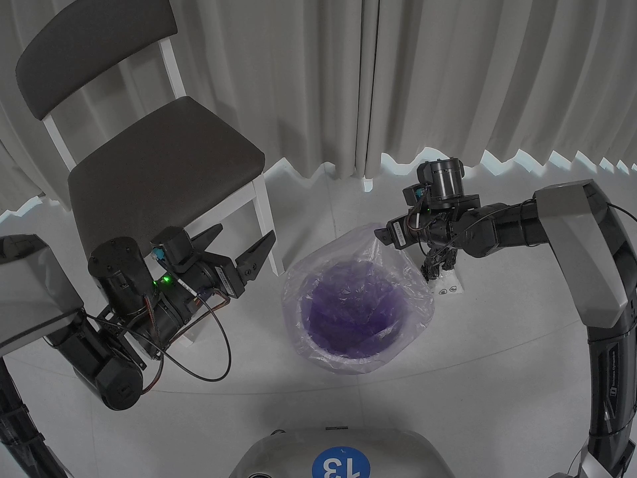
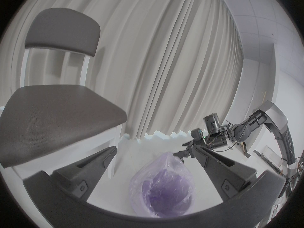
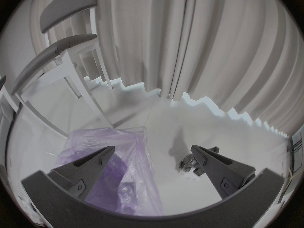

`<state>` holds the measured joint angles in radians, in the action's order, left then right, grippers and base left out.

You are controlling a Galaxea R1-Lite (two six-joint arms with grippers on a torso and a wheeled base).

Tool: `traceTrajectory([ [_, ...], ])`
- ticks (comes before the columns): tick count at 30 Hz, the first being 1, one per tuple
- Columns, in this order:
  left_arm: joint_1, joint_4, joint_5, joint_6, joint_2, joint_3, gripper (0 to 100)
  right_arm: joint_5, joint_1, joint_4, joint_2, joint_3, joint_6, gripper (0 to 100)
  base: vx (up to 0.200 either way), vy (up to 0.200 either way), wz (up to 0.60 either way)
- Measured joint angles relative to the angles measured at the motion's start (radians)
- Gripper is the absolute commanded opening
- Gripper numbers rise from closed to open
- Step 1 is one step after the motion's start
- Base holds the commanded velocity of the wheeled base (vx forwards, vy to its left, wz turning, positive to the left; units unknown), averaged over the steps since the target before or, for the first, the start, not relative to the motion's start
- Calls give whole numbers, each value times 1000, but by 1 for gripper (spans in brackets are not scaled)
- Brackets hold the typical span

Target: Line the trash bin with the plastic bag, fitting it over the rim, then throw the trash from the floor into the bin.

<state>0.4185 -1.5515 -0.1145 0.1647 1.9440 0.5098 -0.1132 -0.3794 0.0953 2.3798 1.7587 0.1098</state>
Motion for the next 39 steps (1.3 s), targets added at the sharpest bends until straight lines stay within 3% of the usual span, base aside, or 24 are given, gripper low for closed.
traceTrajectory([
  [7,16,-1,-14,0,2,-20,100,64,2,-151,-100,-30,-161,100,0,0,0],
  [18,24,-1,-66,-1,-62,-42,100,69,2,-157,-343,-248,-180,100,0,0,0],
  [24,36,-1,-69,-1,-90,-40,100,53,-1,-101,-497,-404,-178,100,0,0,0],
  [29,57,31,-65,-2,-104,-33,100,-8,-7,-31,-613,-538,-171,100,0,0,0],
  [39,91,287,19,5,-146,28,100,-49,-13,148,-787,-803,-151,100,0,0,0],
])
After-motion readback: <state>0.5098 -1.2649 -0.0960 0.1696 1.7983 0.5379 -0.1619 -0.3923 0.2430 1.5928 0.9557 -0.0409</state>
